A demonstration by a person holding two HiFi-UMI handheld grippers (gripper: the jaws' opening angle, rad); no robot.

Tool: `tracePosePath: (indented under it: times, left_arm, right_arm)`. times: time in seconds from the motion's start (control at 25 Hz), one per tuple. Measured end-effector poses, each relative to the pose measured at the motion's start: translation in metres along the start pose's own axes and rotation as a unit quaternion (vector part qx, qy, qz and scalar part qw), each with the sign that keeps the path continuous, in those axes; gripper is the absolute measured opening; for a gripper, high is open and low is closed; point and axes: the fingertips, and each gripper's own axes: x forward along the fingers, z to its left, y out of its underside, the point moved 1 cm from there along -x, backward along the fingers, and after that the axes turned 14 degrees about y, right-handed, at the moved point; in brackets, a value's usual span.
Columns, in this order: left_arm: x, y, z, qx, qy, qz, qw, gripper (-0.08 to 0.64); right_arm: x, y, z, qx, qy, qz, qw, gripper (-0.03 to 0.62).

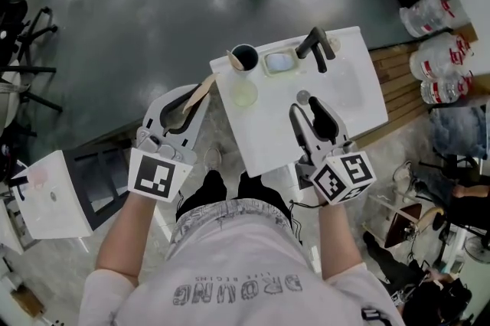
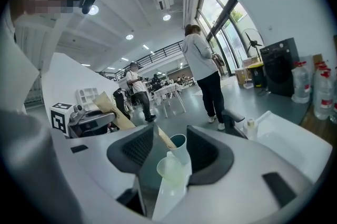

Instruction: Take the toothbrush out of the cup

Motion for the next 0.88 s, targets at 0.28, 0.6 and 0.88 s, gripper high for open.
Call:
tracePosePath:
  times: [0.28,0.6,0.88]
  left_arm:
    - [-0.018,0.015,0.023,-0.057,-0.054,-0.004,0.9969,0.055]
    - [-0.028,0.028,0.034,-0.067,-0.078,0.010,0.9946,0.055]
    - [-0.025,0.041,0.040,-0.076,-0.089,0.022,0.9928,0.055]
  right_arm:
    - [0.012,-0.001,0.005,-0.006,-0.009,0.004,1.000,0.209]
    - [0.027,0.002,0.008,-0.013,-0.020,0.014,1.000,0.209]
    - [0.043,0.006,0.011,-0.025,-0.032,0.026,0.999,0.209]
